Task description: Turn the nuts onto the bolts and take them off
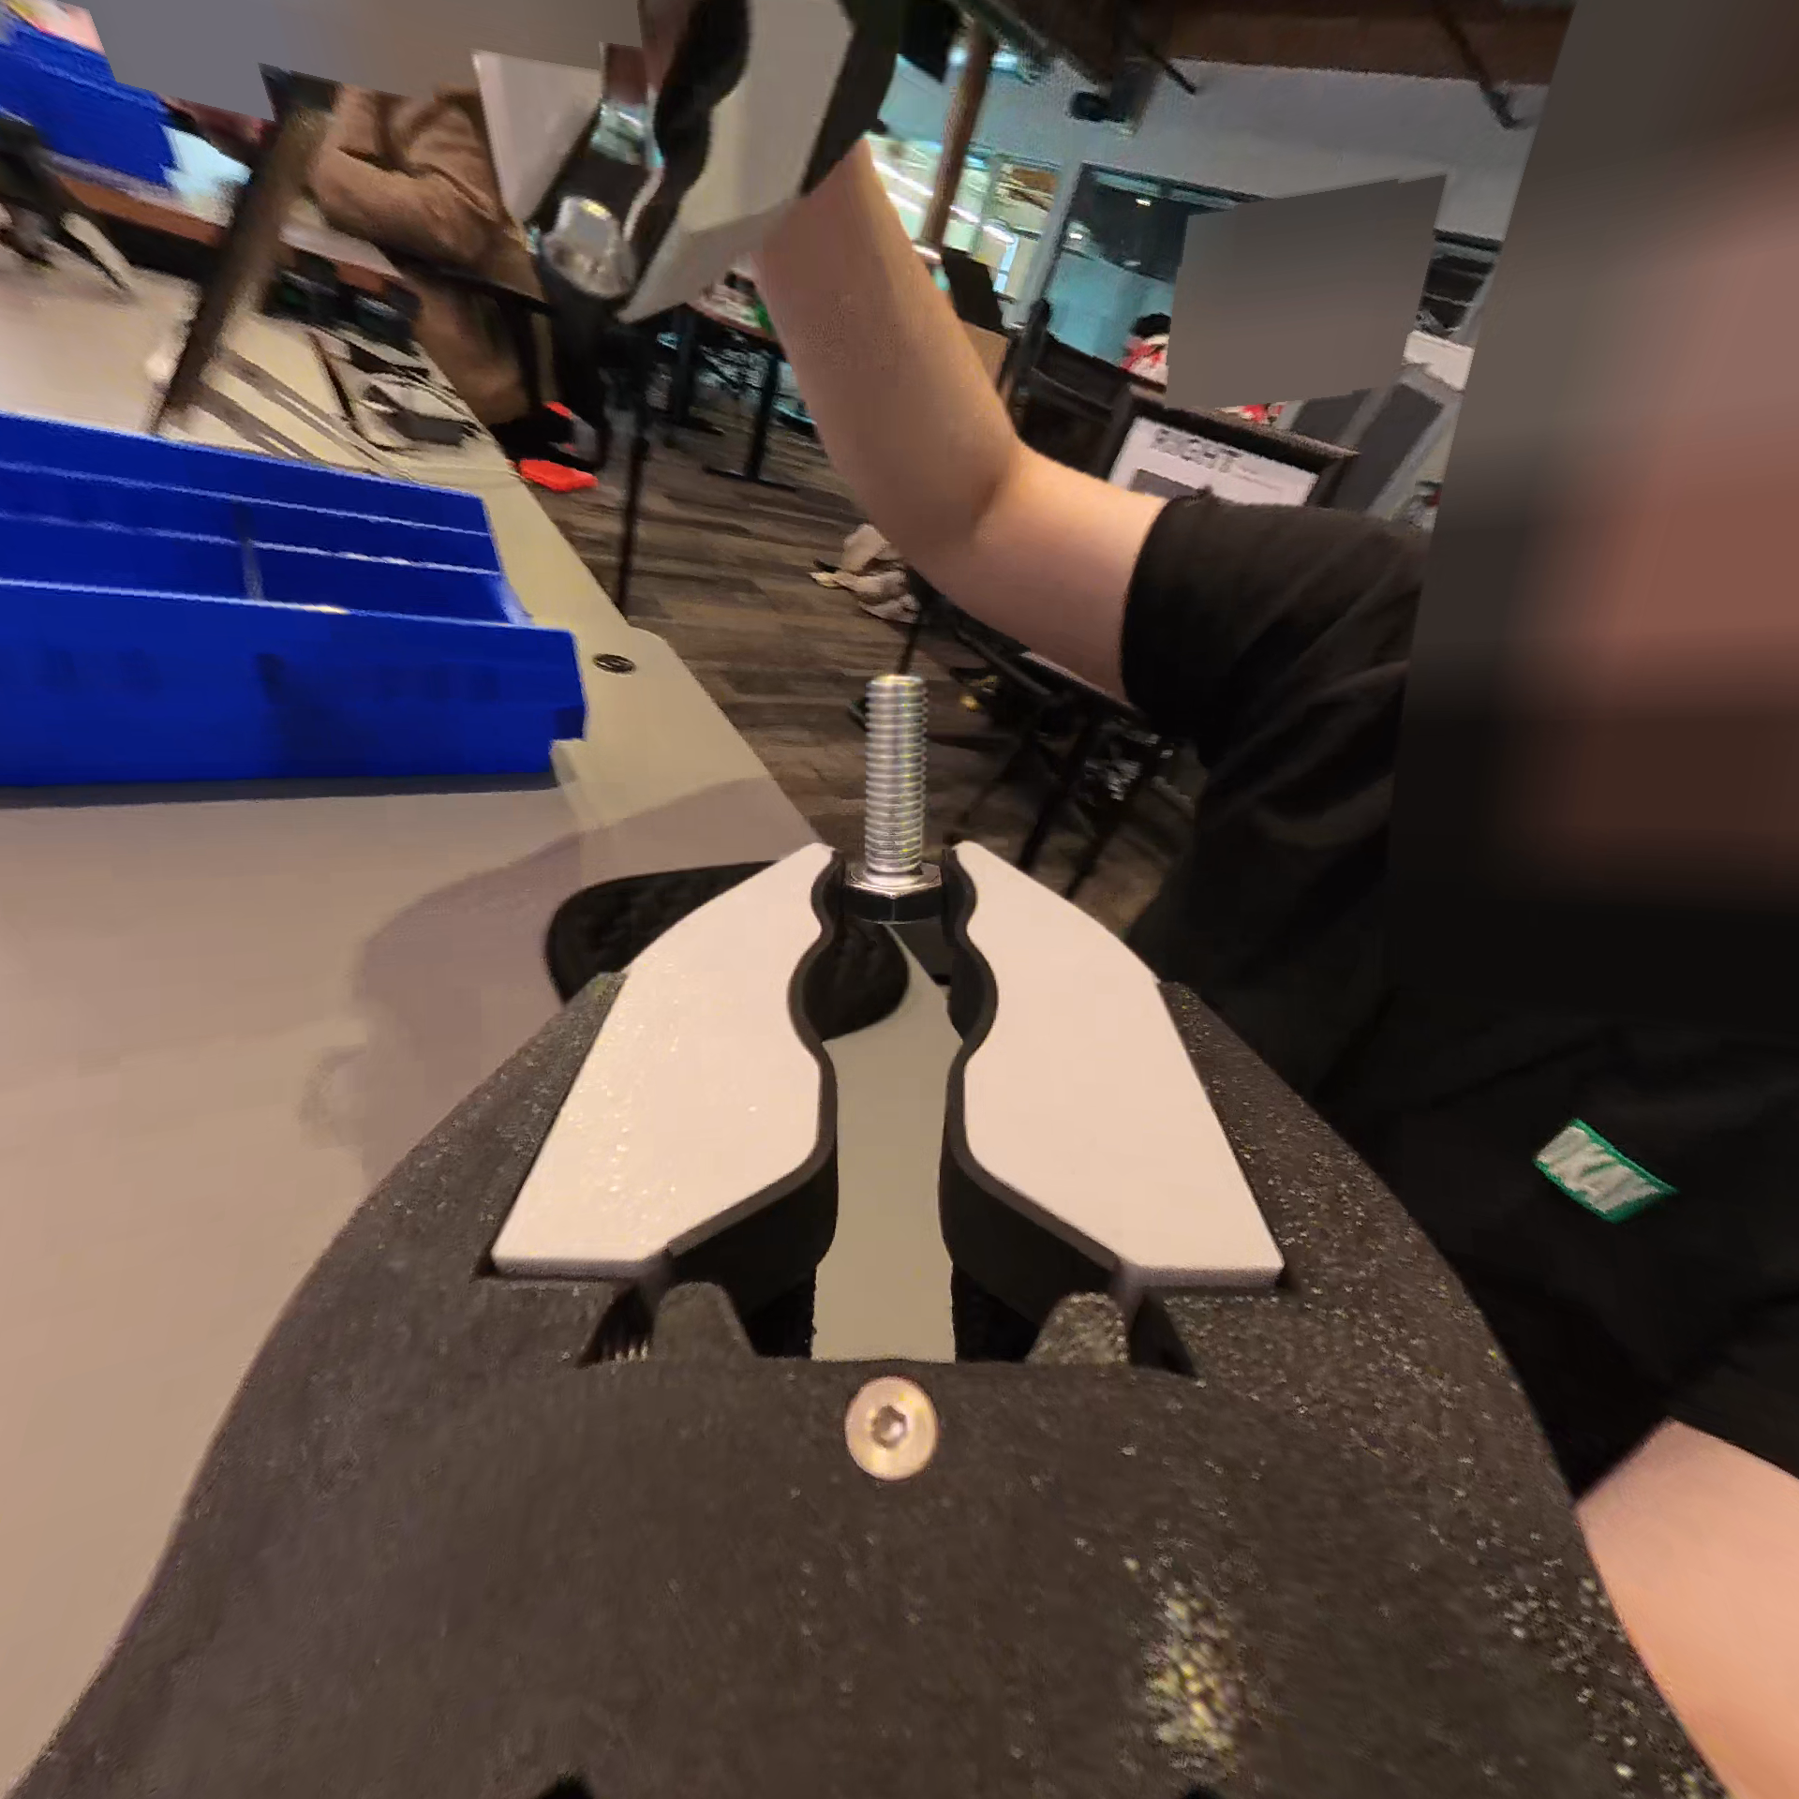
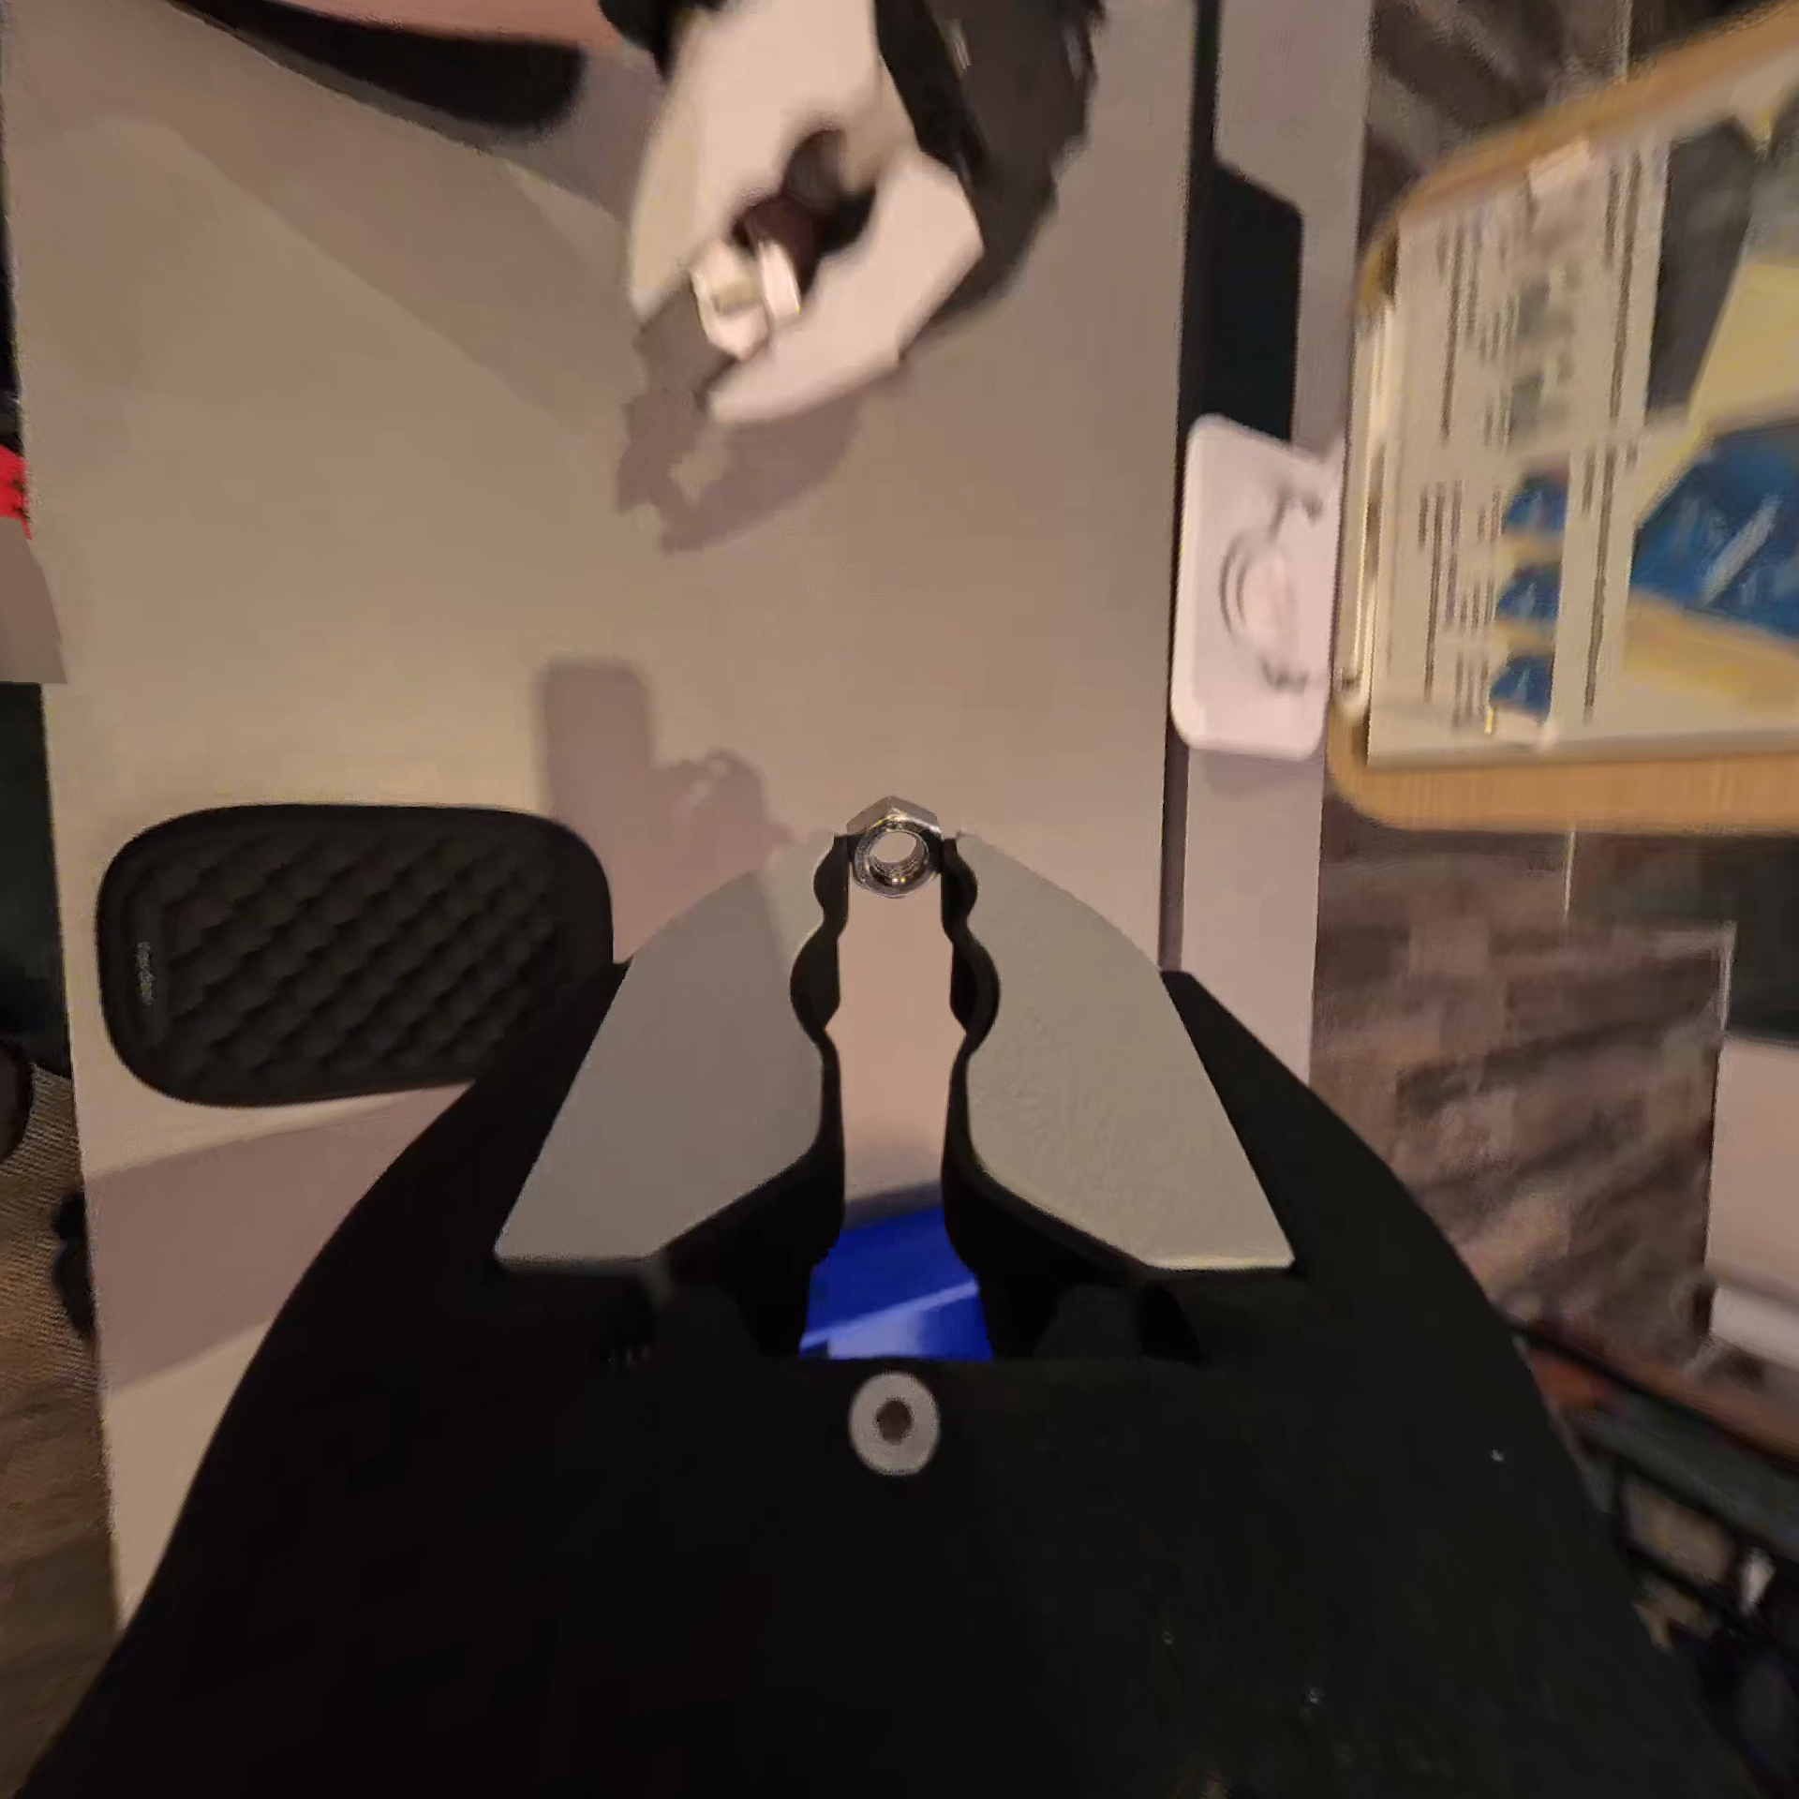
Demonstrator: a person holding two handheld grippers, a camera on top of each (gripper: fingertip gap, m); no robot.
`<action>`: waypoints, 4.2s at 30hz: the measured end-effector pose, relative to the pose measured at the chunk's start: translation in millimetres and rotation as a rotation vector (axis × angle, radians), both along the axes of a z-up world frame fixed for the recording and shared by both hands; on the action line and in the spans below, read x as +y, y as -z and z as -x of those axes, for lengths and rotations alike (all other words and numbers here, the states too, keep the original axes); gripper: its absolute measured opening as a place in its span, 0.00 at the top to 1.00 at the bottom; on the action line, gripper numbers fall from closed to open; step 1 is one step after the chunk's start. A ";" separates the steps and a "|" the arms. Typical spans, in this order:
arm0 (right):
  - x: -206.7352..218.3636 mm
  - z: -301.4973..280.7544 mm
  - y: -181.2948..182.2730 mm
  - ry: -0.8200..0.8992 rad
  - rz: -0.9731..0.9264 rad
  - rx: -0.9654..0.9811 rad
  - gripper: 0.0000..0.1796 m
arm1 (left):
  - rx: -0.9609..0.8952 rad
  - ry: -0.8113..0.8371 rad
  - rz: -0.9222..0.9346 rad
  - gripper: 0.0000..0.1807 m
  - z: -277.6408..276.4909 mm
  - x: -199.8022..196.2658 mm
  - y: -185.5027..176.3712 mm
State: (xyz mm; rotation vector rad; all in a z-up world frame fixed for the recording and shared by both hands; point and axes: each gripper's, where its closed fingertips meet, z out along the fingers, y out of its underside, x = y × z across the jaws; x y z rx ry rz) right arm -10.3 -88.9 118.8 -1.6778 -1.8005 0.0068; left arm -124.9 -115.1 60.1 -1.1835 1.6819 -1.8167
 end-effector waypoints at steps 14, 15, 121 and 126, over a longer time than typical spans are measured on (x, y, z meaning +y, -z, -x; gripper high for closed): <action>13.9 -196.7 30.7 0.584 0.072 0.167 0.91 | 0.002 -0.228 -0.144 0.90 -6.6 29.9 5.2; 14.3 -210.5 37.6 0.634 0.090 0.158 0.91 | 0.002 -0.245 -0.145 0.90 -5.8 32.5 4.1; 33.2 59.4 -4.9 0.013 0.276 -0.108 0.95 | 0.004 -0.475 -0.274 0.77 -19.9 49.7 -4.3; 89.3 -86.1 18.5 0.450 0.282 -0.149 0.95 | 0.020 -0.485 -0.251 0.78 -18.1 55.4 -2.1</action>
